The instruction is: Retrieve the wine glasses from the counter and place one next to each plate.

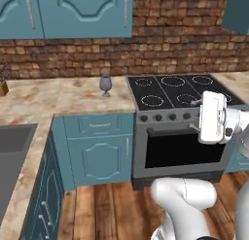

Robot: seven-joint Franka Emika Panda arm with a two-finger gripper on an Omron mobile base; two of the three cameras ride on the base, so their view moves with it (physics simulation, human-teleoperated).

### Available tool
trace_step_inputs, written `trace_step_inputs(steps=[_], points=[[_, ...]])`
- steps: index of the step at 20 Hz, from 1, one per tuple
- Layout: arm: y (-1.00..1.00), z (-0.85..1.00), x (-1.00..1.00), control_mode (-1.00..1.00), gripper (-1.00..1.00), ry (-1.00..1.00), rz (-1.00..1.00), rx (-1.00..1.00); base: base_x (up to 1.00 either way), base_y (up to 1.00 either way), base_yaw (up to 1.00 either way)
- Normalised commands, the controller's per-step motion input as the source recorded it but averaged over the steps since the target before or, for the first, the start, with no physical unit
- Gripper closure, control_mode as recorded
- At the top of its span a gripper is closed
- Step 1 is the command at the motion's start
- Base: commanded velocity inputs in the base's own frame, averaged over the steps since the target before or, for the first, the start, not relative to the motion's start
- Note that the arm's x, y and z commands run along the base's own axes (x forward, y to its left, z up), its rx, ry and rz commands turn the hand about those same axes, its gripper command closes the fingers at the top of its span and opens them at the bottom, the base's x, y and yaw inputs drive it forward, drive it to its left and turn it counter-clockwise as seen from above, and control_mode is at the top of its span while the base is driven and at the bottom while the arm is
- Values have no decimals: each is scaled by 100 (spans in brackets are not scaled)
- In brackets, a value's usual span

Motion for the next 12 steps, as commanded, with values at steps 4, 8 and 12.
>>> trace_step_inputs(steps=[4, 8, 12], points=[[0, 0, 0, 100, -100, 0, 0, 0, 95, 31, 12], [0, 0, 0, 100, -100, 0, 0, 0, 86, 3, 21], [0, 0, 0, 100, -100, 0, 0, 0, 77, 0, 26]])
